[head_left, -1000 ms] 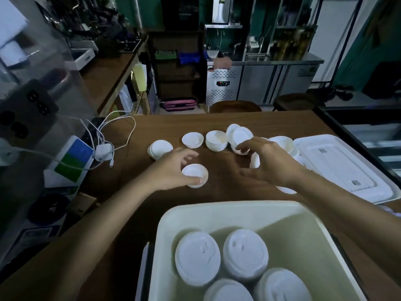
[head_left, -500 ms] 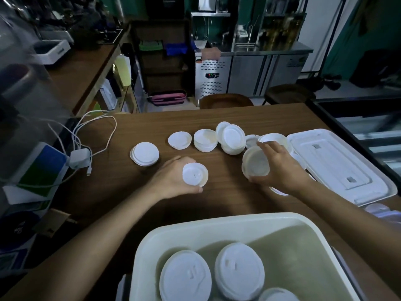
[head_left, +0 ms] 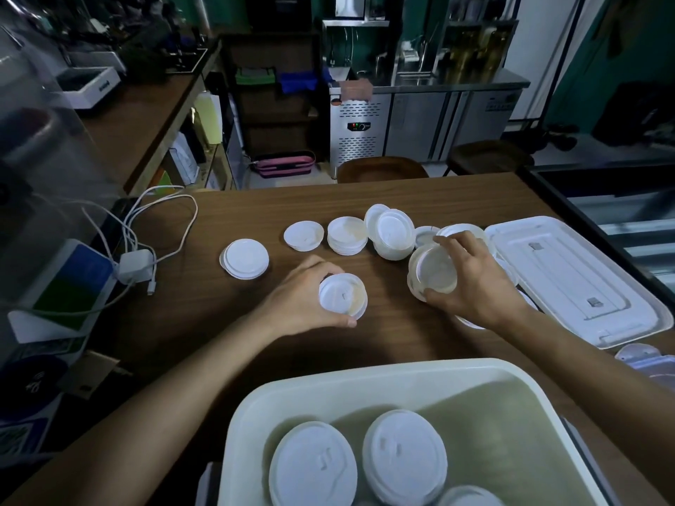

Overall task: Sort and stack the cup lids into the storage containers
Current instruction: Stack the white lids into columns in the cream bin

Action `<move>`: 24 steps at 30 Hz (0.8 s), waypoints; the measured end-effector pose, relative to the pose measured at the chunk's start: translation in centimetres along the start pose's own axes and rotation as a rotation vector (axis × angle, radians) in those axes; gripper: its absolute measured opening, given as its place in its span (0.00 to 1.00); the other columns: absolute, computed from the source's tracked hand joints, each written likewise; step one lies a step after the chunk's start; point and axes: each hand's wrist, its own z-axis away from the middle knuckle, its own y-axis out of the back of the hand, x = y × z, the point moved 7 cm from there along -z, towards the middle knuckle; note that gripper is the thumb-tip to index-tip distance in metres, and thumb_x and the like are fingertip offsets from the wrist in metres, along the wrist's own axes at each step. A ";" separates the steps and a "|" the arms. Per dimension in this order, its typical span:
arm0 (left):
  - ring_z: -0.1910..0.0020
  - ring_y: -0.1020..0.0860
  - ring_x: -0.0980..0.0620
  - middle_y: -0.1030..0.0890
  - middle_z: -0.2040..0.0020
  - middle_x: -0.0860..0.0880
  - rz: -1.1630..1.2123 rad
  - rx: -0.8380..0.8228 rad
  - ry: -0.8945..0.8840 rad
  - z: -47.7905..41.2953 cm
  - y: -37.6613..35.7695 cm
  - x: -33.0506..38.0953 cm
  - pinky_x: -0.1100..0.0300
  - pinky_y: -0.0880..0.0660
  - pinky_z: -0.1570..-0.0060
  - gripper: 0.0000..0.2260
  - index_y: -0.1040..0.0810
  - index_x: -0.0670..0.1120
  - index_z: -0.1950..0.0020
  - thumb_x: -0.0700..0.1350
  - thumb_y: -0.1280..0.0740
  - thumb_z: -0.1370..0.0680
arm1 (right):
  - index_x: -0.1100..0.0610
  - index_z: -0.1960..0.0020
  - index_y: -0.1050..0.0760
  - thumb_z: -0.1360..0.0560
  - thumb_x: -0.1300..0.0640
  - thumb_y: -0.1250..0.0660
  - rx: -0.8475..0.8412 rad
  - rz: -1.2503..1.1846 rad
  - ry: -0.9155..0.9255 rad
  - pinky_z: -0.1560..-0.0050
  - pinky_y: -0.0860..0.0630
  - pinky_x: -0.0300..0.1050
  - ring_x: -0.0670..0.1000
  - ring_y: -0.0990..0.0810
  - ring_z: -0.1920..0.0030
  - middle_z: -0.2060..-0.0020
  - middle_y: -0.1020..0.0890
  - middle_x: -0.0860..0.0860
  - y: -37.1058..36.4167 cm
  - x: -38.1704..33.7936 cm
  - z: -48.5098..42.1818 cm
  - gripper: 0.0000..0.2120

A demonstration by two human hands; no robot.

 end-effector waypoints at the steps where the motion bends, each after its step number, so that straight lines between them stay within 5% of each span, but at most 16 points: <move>1: 0.42 0.25 0.63 0.26 0.41 0.62 0.005 0.006 0.001 0.1 0.2 0.1 0.66 0.29 0.46 0.32 0.23 0.60 0.37 0.61 0.16 0.38 | 0.56 0.23 0.34 0.34 0.46 0.20 0.001 -0.007 0.005 0.42 0.22 0.54 0.57 0.28 0.35 0.34 0.29 0.52 0.3 -0.2 0.0 0.45; 6: 0.41 0.25 0.62 0.24 0.42 0.62 0.014 0.022 -0.030 0.7 1.3 1.5 0.52 0.24 0.39 0.28 0.23 0.62 0.38 0.59 0.18 0.36 | 0.53 0.23 0.38 0.33 0.48 0.19 -0.048 -0.102 -0.030 0.43 0.30 0.44 0.54 0.27 0.35 0.30 0.28 0.51 1.0 -1.4 0.0 0.45; 10: 0.42 0.24 0.60 0.23 0.44 0.62 0.039 0.031 -0.079 1.5 2.7 3.8 0.48 0.23 0.40 0.26 0.25 0.63 0.39 0.56 0.19 0.33 | 0.51 0.30 0.33 0.34 0.48 0.18 -0.068 -0.177 0.005 0.46 0.31 0.40 0.50 0.26 0.41 0.37 0.25 0.46 1.6 -2.8 0.1 0.39; 16: 0.40 0.23 0.56 0.22 0.40 0.61 0.061 0.035 -0.172 3.6 5.0 7.1 0.45 0.23 0.40 0.31 0.27 0.62 0.33 0.57 0.19 0.33 | 0.48 0.26 0.31 0.33 0.51 0.18 -0.082 -0.262 0.100 0.52 0.35 0.20 0.42 0.29 0.46 0.42 0.30 0.44 4.0 -6.1 0.8 0.39; 20: 0.33 0.27 0.59 0.27 0.34 0.69 -0.005 0.058 -0.194 6.1 6.7 8.6 0.50 0.26 0.34 0.39 0.30 0.64 0.27 0.61 0.18 0.35 | 0.48 0.24 0.32 0.33 0.54 0.17 -0.110 -0.373 0.187 0.46 0.35 0.21 0.34 0.29 0.41 0.39 0.27 0.46 6.1 -9.1 2.5 0.42; 24: 0.30 0.29 0.62 0.29 0.33 0.72 -0.064 0.043 -0.290 9.5 8.0 11.3 0.56 0.29 0.31 0.42 0.31 0.60 0.24 0.56 0.16 0.34 | 0.48 0.31 0.30 0.33 0.55 0.17 -0.111 -0.480 0.258 0.45 0.32 0.26 0.37 0.24 0.41 0.39 0.22 0.42 8.0 -11.7 5.6 0.36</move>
